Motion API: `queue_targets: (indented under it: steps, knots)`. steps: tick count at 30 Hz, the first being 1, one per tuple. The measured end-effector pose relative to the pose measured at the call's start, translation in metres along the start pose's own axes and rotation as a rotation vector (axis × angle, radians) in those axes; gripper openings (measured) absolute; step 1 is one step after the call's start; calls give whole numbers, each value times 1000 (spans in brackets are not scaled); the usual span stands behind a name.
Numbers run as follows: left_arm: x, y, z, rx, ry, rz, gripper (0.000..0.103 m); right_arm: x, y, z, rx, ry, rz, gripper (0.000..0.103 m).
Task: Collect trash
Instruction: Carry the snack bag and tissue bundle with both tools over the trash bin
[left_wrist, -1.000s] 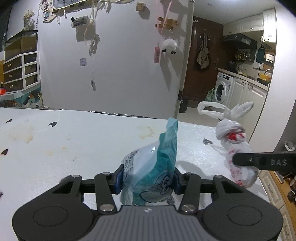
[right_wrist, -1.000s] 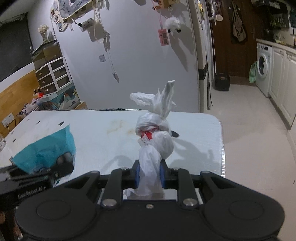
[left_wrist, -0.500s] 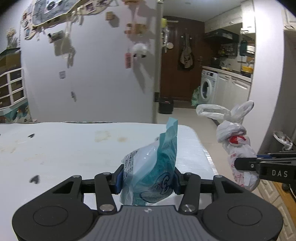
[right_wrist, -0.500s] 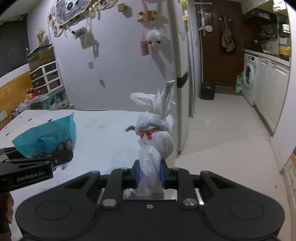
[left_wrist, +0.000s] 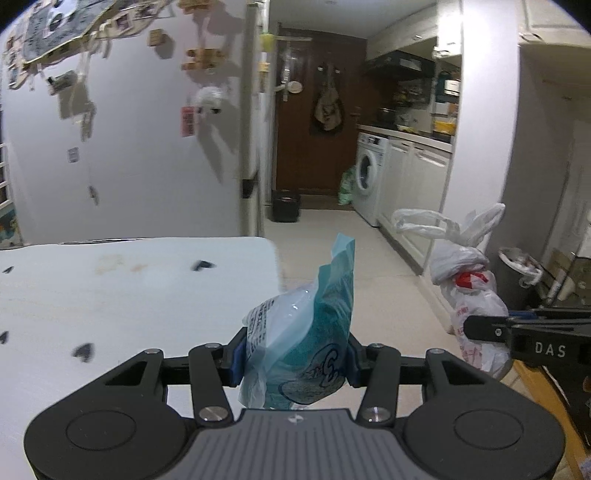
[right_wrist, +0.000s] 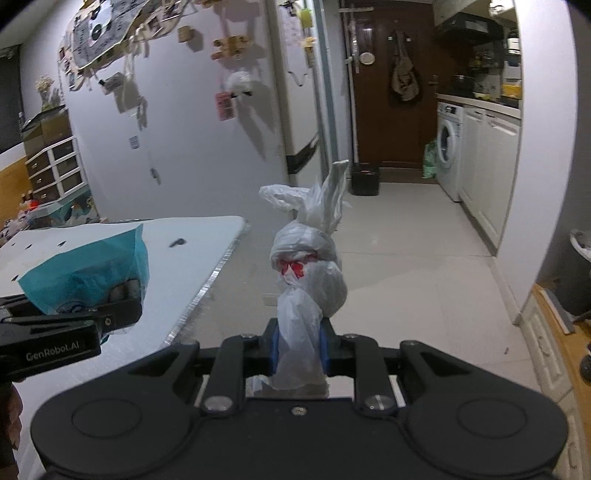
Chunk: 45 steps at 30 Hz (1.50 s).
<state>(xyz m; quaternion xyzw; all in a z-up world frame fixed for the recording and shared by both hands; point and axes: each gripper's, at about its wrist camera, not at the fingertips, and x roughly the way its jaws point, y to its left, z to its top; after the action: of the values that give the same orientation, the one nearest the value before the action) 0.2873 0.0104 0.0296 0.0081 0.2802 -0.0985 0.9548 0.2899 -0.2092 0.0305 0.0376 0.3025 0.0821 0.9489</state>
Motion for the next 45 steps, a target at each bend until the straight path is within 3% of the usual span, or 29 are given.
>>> queue_targets:
  steps: [11, 19, 28, 41, 45]
  knots:
    - [7, -91, -17, 79, 50, -80, 50, -38, -77, -36, 59, 2, -68, 22]
    - [39, -130, -47, 91, 155, -146, 50, -28, -118, -76, 119, 69, -116, 22]
    - [106, -149, -101, 63, 357, -218, 50, 22, -152, -141, 190, 227, -162, 22]
    - [226, -139, -191, -28, 680, -185, 50, 118, -182, -212, 231, 506, -160, 22]
    - [253, -134, -204, -48, 737, -172, 50, 139, -184, -222, 239, 571, -134, 22]
